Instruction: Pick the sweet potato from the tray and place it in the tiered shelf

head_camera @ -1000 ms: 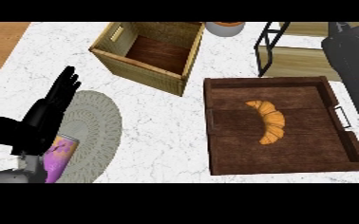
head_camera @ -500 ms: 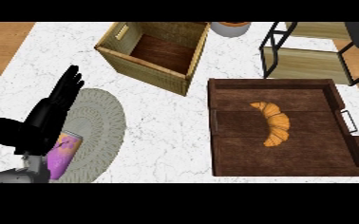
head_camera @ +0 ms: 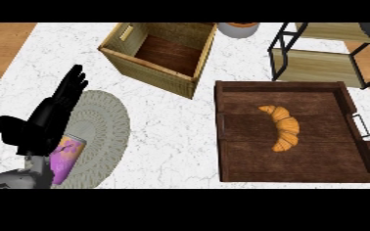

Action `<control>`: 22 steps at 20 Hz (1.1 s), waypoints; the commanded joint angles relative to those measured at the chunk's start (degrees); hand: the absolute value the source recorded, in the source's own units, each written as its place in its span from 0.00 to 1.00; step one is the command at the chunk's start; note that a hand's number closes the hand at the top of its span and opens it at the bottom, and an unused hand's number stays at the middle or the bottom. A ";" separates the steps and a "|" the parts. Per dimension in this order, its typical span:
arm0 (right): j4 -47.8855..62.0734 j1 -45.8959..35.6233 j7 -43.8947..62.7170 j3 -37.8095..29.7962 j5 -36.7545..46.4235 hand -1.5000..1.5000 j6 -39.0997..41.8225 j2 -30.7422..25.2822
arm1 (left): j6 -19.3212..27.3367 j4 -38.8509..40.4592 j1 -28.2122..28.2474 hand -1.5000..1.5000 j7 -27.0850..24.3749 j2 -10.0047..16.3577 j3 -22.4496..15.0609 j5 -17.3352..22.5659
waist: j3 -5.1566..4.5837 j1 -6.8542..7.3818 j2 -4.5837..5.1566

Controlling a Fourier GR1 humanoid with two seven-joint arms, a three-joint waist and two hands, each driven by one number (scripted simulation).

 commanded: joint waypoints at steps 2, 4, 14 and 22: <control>6.39 -0.73 -7.96 0.61 -0.43 1.00 7.61 -0.61 | -0.54 -0.06 -1.69 0.50 1.79 0.02 0.70 0.71 | 0.02 0.09 0.11; 4.49 1.80 -7.12 1.18 -0.06 1.00 8.91 0.96 | -0.21 1.33 -0.25 0.50 -0.03 -0.60 0.89 -0.27 | 0.00 -0.74 -0.24; 11.27 4.08 -1.72 -4.12 3.07 1.00 -2.23 -2.76 | -1.79 1.49 -1.30 0.50 0.28 -0.50 2.36 0.20 | 0.02 -0.65 -0.06; 17.51 3.12 5.23 10.40 20.47 0.00 9.52 -9.58 | -0.93 0.28 -1.04 0.50 0.68 -0.87 1.52 -1.20 | -0.18 -0.25 0.02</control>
